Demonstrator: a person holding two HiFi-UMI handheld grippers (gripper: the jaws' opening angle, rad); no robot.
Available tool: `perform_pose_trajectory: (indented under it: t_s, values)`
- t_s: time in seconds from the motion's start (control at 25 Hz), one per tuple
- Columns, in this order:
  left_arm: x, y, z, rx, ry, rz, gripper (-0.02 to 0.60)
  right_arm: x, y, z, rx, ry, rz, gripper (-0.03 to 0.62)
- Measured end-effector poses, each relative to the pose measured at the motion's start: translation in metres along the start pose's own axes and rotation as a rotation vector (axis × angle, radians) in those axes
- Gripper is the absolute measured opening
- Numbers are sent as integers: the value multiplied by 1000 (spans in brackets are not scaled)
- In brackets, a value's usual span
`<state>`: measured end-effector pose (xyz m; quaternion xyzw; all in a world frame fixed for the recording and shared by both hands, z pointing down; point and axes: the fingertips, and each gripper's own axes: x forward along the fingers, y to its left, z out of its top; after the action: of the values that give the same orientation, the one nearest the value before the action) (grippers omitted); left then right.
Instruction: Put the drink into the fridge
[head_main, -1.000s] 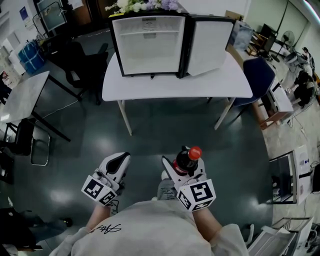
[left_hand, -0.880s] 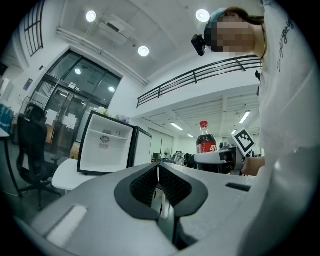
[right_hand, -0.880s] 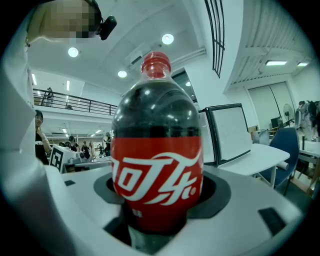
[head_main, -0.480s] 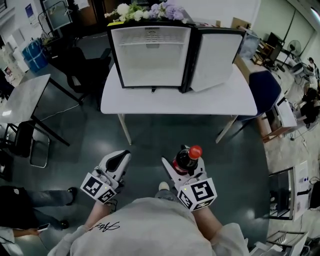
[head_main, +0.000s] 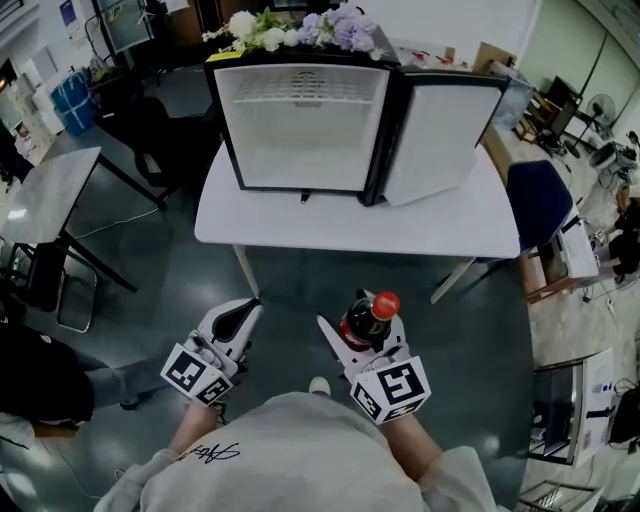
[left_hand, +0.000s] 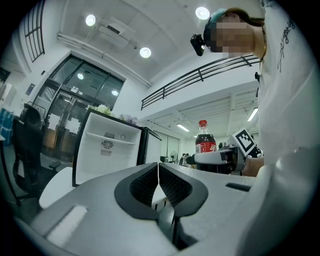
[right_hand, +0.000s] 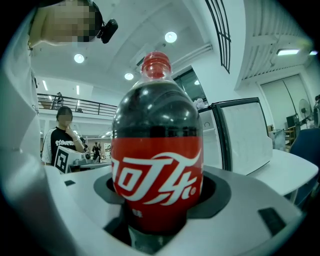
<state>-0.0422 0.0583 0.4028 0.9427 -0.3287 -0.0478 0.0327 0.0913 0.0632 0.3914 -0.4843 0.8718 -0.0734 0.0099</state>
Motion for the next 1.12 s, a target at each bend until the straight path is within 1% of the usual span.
perform_pose_trajectory:
  t_s: [0.28, 0.52, 0.72, 1.12]
  values:
    - [24, 5, -7, 5, 2, 14, 9, 13, -20, 0, -14, 12, 32, 307]
    - [31, 8, -8, -9, 9, 13, 9, 17, -26, -4, 15, 11, 28, 307]
    - [41, 9, -5, 4, 9, 1, 9, 20, -32, 2, 9, 7, 26, 307]
    - [50, 7, -9, 2, 14, 27, 9, 23, -40, 1, 3, 3, 51, 307]
